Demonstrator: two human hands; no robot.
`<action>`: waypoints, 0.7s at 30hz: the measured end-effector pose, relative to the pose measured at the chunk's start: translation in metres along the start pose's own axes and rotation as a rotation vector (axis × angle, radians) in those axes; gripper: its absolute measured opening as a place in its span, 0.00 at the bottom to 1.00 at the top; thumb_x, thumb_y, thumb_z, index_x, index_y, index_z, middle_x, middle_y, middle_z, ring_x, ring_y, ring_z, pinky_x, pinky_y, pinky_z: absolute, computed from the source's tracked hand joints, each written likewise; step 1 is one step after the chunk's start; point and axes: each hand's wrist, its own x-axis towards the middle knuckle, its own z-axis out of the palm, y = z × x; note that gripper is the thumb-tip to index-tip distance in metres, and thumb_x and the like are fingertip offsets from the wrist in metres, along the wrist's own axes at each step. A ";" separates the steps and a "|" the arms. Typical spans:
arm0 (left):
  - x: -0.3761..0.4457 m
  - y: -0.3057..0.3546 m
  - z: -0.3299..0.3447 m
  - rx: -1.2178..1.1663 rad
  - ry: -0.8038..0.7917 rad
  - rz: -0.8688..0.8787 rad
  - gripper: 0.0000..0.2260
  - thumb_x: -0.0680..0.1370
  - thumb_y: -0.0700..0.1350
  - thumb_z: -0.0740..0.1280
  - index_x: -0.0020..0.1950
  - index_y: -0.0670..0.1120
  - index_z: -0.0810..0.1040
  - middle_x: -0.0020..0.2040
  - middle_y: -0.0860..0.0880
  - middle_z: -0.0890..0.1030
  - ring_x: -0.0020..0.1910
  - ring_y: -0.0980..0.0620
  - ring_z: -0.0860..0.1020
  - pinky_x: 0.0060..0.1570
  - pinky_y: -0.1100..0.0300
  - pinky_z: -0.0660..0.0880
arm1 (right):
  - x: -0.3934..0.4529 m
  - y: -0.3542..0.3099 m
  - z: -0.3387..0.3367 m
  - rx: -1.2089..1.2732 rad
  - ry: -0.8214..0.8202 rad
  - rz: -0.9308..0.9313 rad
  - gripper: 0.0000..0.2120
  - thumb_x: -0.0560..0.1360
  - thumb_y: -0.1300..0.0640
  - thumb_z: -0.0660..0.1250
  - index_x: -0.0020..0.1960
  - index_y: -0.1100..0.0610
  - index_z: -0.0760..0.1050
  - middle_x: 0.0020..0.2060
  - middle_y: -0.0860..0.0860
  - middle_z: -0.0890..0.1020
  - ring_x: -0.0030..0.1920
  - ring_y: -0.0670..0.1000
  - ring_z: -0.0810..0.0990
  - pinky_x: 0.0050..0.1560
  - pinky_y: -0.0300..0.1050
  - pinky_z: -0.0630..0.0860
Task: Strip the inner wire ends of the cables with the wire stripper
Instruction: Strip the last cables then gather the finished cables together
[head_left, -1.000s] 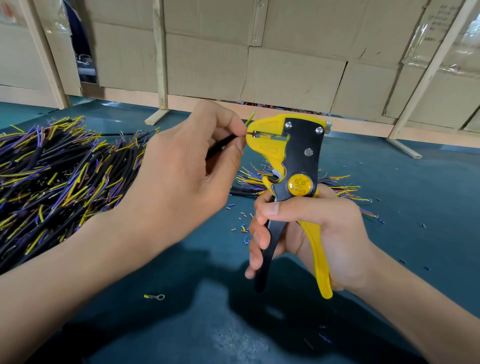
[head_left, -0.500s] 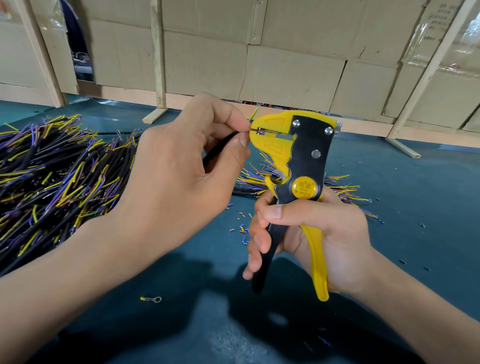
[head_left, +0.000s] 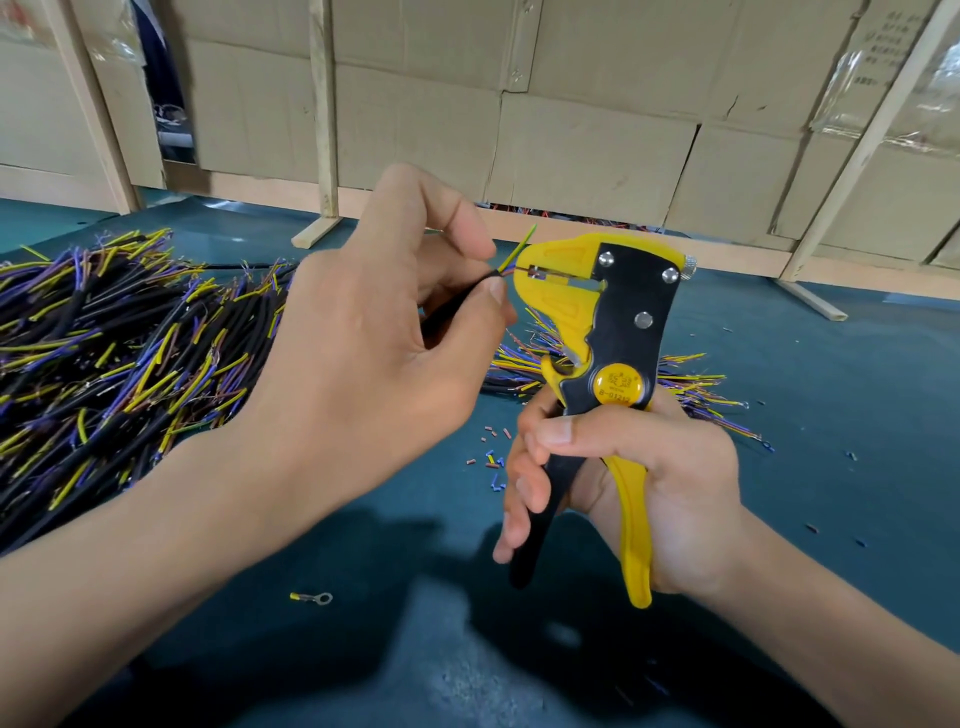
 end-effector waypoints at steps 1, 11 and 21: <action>0.000 -0.001 0.000 0.017 -0.006 0.012 0.11 0.78 0.43 0.67 0.52 0.51 0.65 0.41 0.58 0.85 0.35 0.50 0.80 0.32 0.61 0.71 | 0.000 0.001 0.000 0.000 0.000 0.002 0.06 0.67 0.60 0.68 0.37 0.63 0.76 0.29 0.61 0.75 0.29 0.62 0.79 0.35 0.63 0.80; -0.003 -0.002 0.000 0.080 -0.007 0.084 0.12 0.79 0.41 0.67 0.51 0.50 0.63 0.44 0.58 0.85 0.31 0.53 0.79 0.31 0.68 0.69 | 0.001 0.003 -0.002 -0.008 -0.040 -0.015 0.05 0.70 0.60 0.68 0.40 0.63 0.76 0.32 0.61 0.77 0.33 0.63 0.80 0.41 0.71 0.80; -0.002 -0.001 -0.005 0.106 -0.019 0.159 0.13 0.79 0.39 0.67 0.52 0.50 0.64 0.41 0.53 0.84 0.40 0.52 0.84 0.38 0.51 0.78 | 0.000 0.003 0.001 0.005 0.000 -0.015 0.04 0.66 0.61 0.66 0.35 0.63 0.75 0.27 0.60 0.75 0.27 0.61 0.78 0.33 0.63 0.79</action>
